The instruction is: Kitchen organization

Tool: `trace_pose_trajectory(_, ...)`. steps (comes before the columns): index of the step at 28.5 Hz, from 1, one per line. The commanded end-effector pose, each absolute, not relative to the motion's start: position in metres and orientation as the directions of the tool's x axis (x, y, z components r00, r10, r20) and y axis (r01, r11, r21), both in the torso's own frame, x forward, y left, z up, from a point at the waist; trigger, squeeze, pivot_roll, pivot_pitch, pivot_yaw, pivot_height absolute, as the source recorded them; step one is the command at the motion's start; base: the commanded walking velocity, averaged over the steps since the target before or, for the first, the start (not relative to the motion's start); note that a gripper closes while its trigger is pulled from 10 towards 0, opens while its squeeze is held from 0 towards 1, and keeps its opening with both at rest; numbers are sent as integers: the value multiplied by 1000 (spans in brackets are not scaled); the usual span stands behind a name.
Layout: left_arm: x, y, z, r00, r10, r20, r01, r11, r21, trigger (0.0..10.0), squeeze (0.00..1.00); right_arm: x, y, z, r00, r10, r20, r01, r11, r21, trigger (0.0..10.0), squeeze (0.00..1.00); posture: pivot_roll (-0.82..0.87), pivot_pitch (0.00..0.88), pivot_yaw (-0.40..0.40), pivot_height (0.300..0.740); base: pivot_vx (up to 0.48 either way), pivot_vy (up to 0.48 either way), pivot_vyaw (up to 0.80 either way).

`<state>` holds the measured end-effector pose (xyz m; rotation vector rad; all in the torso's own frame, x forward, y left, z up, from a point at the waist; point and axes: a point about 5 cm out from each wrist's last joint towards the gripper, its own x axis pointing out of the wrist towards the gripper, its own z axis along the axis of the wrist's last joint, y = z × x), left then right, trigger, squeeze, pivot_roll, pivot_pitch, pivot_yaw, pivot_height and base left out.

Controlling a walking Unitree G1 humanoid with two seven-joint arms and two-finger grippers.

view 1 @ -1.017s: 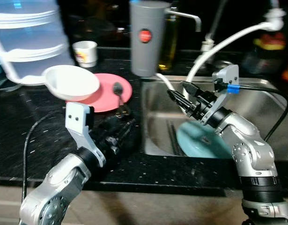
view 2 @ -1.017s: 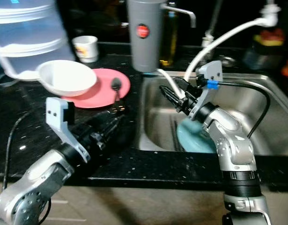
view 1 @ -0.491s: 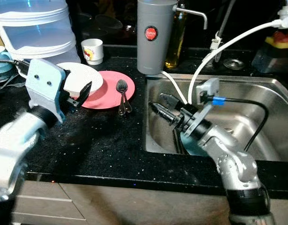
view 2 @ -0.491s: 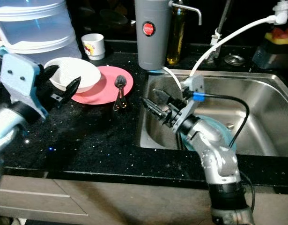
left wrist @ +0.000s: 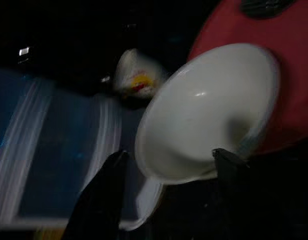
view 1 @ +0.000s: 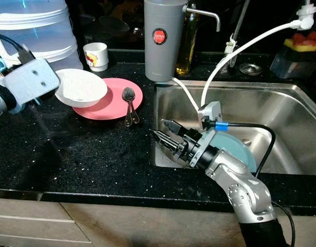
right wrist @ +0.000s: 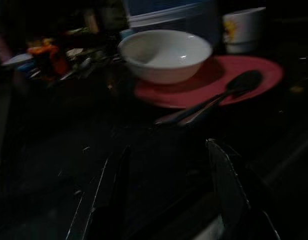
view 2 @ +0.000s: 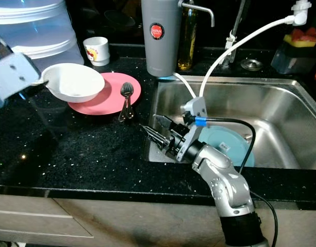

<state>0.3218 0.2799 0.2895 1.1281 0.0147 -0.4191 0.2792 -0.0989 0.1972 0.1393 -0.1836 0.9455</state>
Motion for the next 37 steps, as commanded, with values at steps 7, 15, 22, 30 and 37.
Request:
trace_pose_trajectory(7, 326, 281, 281, 834, -378, -402, 499, 208, 841, 10000, 0, 258, -92, 200, 454, 857, 242, -886, 463, 22, 10000, 0, 83, 0, 40, 740, 0, 0, 0)
trace_pose_trajectory(15, 337, 290, 293, 880, -320, -351, 413, 147, 899, 10000, 0, 256, -90, 200, 444, 862, 243, -891, 453, 22, 10000, 0, 82, 0, 44, 740, 0, 0, 0)
trace_pose_trajectory(22, 342, 297, 280, 837, -324, -442, 504, 140, 852, 10000, 0, 254, -93, 200, 450, 863, 228, -889, 458, 21, 10000, 0, 64, 5, 43, 740, 0, 0, 0)
trace_pose_trajectory(30, 345, 291, 276, 793, -380, -476, 559, 144, 817, 10000, 0, 253, -95, 201, 462, 858, 225, -883, 470, 23, 10000, 0, 48, 19, 49, 740, 0, 0, 0)
trace_pose_trajectory(37, 349, 282, 289, 779, -425, -462, 559, 136, 818, 10000, 0, 252, -97, 201, 476, 851, 221, -875, 483, 26, 10000, 0, 44, 28, 49, 740, 0, 0, 0)
